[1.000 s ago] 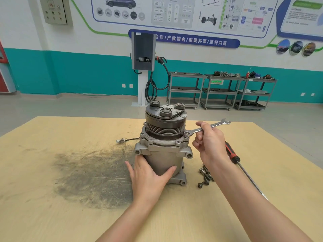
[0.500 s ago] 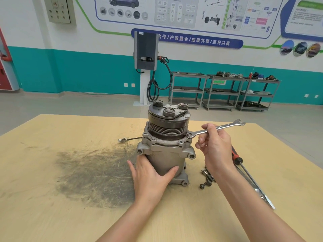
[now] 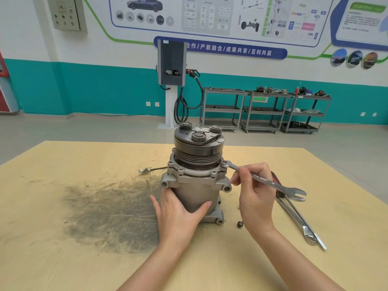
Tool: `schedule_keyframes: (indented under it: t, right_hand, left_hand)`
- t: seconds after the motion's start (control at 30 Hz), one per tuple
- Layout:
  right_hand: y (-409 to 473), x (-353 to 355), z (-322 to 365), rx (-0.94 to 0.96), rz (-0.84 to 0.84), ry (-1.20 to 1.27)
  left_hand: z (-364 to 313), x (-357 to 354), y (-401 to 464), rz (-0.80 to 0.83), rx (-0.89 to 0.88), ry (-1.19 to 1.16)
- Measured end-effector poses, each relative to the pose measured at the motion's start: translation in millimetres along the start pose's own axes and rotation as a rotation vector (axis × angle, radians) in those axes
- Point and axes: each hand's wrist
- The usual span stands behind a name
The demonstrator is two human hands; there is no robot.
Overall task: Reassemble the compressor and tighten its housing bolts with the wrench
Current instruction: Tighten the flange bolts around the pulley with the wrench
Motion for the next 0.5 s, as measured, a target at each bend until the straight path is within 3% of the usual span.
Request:
schedule_keyframes:
  t: [0.17, 0.33, 0.5]
  right_hand:
    - [16.3, 2.3, 6.6, -0.199, -0.095, 0.148]
    - [38.7, 1.8, 4.1, -0.532, 0.025, 0.251]
    - [52.9, -0.2, 5.7, -0.735, 0.114, 0.311]
  left_hand:
    - [-0.8, 0.4, 0.0, 0.006, 0.008, 0.002]
    - [-1.1, 0.9, 0.5, 0.012, -0.005, 0.003]
    - [-2.3, 1.3, 1.0, 0.012, 0.008, 0.009]
Point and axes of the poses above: each hand's wrist, its own y-axis towards the middle knuckle, its own x-axis out of the back of the hand, z = x × y, and after that the axes turned 15 degrees about -x, right-handed
